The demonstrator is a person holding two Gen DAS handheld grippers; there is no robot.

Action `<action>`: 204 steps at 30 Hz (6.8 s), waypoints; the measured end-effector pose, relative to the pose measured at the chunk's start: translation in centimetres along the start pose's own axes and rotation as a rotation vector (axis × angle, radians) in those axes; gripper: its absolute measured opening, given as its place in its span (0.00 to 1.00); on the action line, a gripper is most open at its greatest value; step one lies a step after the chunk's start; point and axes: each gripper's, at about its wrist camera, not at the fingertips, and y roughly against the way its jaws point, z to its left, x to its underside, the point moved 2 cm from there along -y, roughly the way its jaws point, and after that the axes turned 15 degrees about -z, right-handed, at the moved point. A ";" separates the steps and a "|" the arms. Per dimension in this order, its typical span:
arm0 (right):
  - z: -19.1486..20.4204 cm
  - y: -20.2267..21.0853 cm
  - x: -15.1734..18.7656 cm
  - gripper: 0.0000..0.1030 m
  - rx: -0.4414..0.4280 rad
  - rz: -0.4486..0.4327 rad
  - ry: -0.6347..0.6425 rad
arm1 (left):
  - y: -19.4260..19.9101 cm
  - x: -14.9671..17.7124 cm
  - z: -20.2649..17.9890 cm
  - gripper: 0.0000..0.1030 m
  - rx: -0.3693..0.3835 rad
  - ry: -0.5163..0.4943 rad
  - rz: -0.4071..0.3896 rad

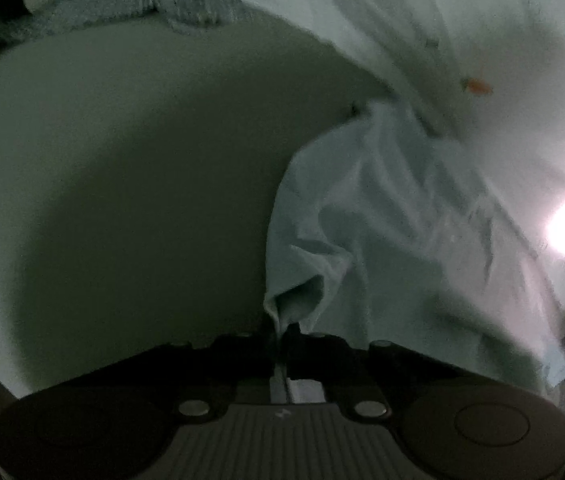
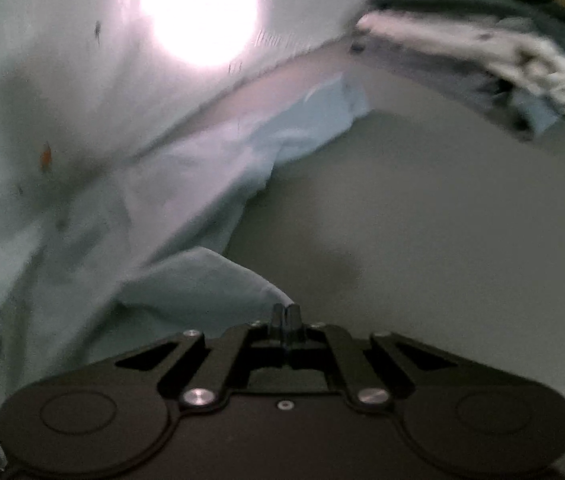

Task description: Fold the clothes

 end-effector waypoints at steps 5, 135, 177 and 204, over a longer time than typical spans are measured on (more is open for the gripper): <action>-1.0 7.9 -2.5 0.00 -0.006 -0.066 -0.065 | 6.7 -3.7 0.0 0.03 0.067 0.007 -0.116; 18.4 -20.8 6.0 1.00 -0.004 -0.175 0.493 | -28.3 -21.1 -4.7 0.67 0.116 0.023 -0.037; 37.2 -41.6 -1.4 0.35 -0.431 0.053 0.720 | -35.7 -23.9 -5.9 0.05 0.169 -0.164 -0.047; 44.2 -42.3 -0.4 0.46 -0.365 0.012 0.829 | -31.0 -25.4 -0.7 0.08 -0.087 -0.235 -0.177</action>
